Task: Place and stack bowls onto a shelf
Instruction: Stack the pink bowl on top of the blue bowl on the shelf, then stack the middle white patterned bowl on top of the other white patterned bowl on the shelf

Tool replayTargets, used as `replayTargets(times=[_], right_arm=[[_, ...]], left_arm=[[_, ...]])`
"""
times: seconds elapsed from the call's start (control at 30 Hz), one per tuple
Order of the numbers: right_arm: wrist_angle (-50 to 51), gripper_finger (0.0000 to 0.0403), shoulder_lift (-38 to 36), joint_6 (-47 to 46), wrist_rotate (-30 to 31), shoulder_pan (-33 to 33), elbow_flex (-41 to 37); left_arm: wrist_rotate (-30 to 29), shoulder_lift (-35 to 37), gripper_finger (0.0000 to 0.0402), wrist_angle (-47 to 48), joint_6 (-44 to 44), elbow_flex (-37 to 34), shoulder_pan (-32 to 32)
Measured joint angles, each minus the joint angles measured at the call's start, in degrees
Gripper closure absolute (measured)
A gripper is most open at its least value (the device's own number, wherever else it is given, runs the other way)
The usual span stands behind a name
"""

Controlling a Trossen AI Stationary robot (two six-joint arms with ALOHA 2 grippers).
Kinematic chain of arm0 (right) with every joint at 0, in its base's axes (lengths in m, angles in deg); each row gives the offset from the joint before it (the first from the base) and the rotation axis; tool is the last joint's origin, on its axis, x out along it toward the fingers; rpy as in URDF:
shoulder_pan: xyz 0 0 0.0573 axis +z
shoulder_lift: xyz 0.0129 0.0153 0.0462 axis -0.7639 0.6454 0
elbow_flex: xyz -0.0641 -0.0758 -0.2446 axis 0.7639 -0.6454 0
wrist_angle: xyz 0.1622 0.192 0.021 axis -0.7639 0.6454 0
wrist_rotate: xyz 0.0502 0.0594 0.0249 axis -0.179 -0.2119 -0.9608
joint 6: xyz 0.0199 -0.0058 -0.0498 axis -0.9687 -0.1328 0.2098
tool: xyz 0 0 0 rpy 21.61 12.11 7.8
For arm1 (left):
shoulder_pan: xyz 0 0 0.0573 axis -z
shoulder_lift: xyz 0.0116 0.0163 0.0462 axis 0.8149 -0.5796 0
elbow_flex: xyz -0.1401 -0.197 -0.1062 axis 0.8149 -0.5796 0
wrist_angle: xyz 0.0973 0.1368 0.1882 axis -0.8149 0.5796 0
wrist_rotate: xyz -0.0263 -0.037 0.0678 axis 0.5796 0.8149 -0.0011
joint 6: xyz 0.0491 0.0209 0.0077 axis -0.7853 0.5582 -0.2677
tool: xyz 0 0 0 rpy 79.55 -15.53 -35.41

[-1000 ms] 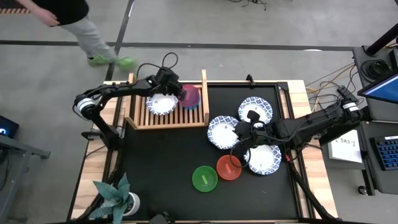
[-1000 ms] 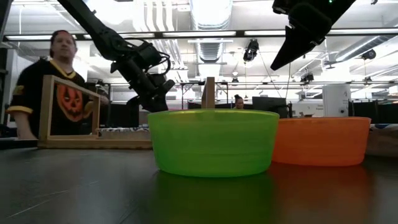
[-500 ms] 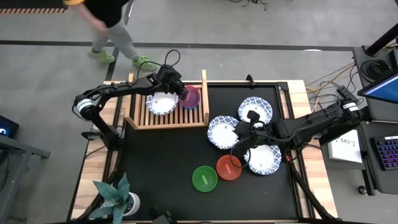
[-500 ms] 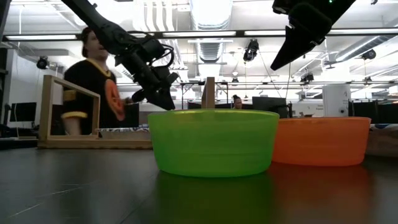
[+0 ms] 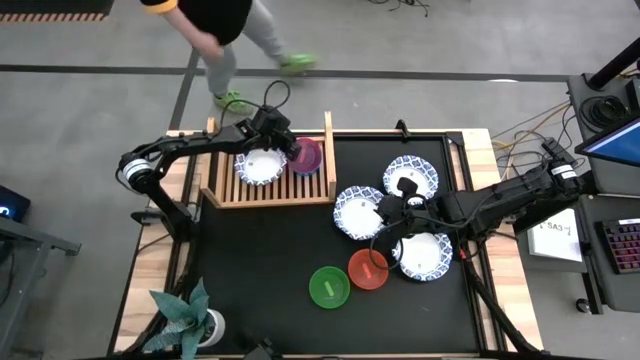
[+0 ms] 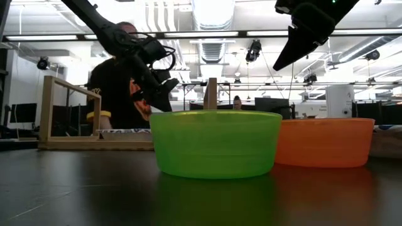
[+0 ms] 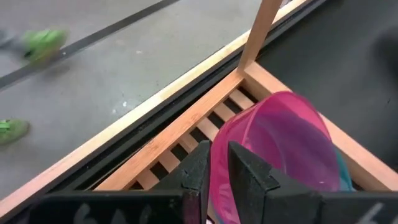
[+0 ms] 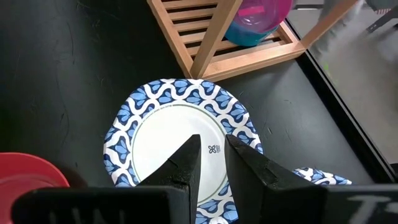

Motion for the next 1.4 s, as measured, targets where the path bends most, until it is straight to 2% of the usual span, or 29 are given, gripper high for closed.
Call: replayTargets(times=[0.5, 0.7, 0.9, 1.13, 1.4], right_arm=[[0.0, 0.0339, 0.0, -0.03, -0.01, 0.0, 0.0], [-0.02, 0.0339, 0.0, 0.25, 0.16, 0.0, 0.0], [-0.2, 0.0339, -0.02, 0.37, 1.44, -0.01, 0.0], [-0.23, 0.0339, -0.02, 0.63, 1.46, -0.01, 0.0], [-0.39, 0.0339, -0.02, 0.33, 1.46, -0.02, -0.02]], left_arm=[[-2.35, 0.91, 0.0365, -0.54, 0.62, -0.17, 0.08], [7.18, 1.54, 0.0365, -2.62, -1.81, 0.39, 0.95], [3.34, -0.91, 0.0365, -2.29, -1.54, -0.38, 0.94], [3.06, -2.84, 0.0365, -2.14, -0.56, -0.41, 1.01], [3.65, 0.8, 0.0365, -0.3, 0.29, -0.41, 3.76]])
